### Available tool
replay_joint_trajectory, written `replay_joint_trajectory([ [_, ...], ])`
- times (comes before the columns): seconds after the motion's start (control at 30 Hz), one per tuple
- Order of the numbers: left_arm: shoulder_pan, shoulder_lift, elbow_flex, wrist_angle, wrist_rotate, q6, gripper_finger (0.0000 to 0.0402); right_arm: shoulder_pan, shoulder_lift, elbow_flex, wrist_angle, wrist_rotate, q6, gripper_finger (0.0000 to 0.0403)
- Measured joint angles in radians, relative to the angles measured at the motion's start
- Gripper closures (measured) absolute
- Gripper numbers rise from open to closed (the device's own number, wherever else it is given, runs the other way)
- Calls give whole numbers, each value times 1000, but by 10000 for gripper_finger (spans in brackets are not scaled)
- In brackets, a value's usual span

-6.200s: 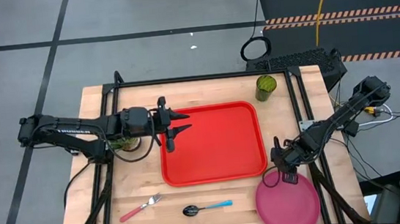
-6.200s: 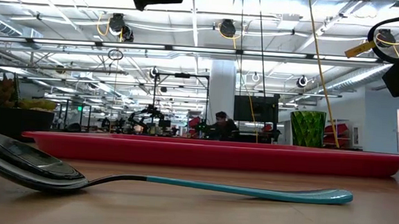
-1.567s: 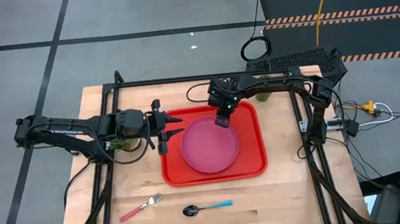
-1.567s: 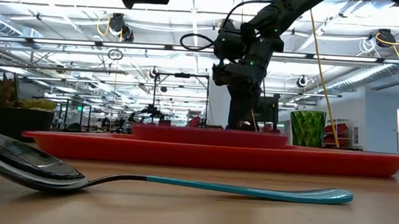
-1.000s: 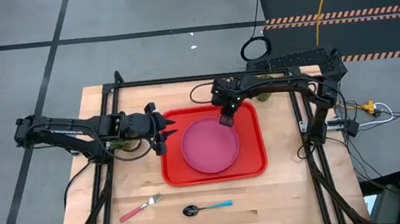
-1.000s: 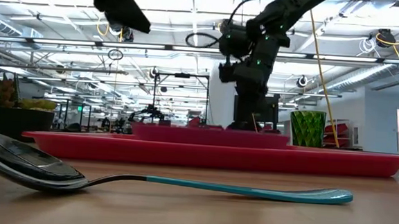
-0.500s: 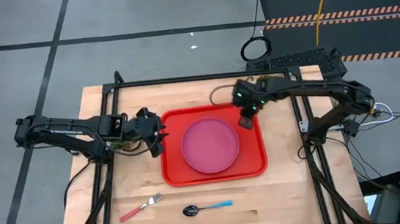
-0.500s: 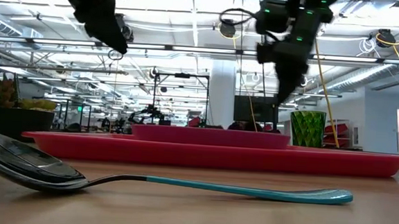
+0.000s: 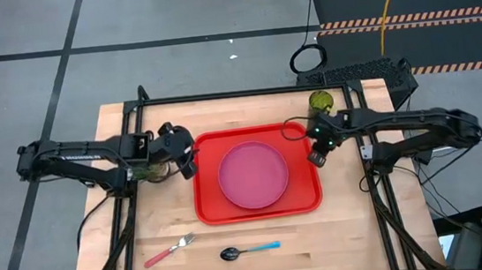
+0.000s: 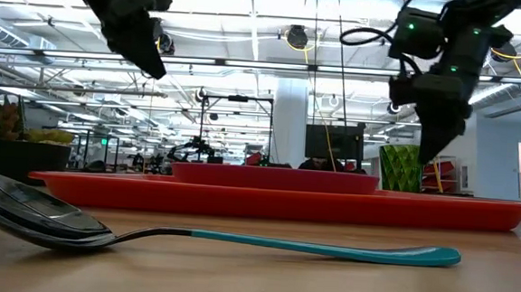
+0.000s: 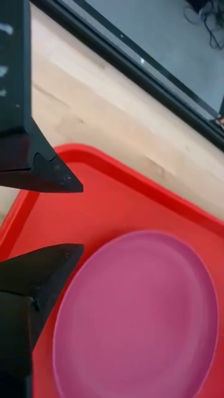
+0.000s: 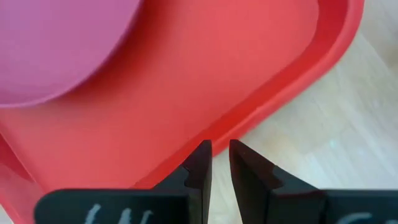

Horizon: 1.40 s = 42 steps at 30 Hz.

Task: Pick and place plate/cup/fork/spoon on tray
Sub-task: Adjust the red tray

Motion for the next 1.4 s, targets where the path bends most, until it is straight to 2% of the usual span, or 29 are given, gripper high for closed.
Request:
replay_joint_trajectory([
  [0.5,45,0,0,-21,0,11,257,17,-12,-148,27,52,103,353],
  [0.8,45,0,0,-20,0,10,257,146,-12,-153,42,57,228,353],
  [1.03,42,0,0,-23,0,10,257,265,-7,-153,70,129,329,353],
  [1.4,34,0,0,-27,0,10,257,355,94,-153,94,136,395,353],
])
